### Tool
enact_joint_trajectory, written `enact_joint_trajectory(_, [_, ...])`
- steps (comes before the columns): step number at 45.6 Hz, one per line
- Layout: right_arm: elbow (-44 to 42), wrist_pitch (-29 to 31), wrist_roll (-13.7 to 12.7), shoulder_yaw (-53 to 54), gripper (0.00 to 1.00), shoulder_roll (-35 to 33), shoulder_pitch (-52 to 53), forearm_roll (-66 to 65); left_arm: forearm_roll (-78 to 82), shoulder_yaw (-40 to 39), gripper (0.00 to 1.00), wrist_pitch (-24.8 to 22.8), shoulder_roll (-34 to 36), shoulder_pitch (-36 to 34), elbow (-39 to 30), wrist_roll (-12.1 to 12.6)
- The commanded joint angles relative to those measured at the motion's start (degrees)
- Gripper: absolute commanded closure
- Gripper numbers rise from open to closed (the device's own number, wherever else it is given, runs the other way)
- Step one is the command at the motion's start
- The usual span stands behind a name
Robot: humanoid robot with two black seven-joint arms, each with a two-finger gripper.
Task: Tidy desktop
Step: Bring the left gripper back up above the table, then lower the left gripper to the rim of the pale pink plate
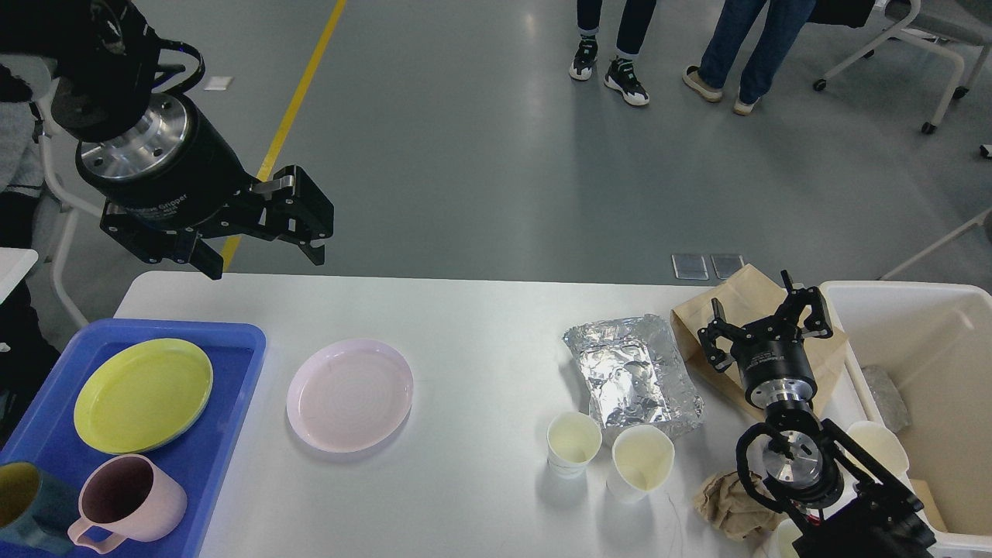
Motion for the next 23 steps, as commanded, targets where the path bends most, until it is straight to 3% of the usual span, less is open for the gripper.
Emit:
enact_joint_trajectory(1, [0.0,0.0,-0.07,0.03,0.0,0.0,-0.01,0.0,0.01,0.48,0.05,0.01,-0.08,-5.07,-2.66,0.32])
enact_joint_trajectory(6, [0.0,0.0,-0.08,0.03,0.0,0.0,0.08,0.0,-0.08,1.54,0.06,0.01,-0.07,-7.54,-4.24,0.23])
enact_joint_trajectory(15, [0.0,0.0,0.01,0.03,0.0,0.0,-0.01,0.0,-0.08,2.41,0.04,1.15,1.07,-5.0,-4.16,-0.82])
enact_joint_trajectory(23, [0.0,0.0,0.01,0.02,0.0,0.0,-0.01,0.0,-0.43,1.63,0.04,1.68,3.62,5.02,-0.91,-3.63])
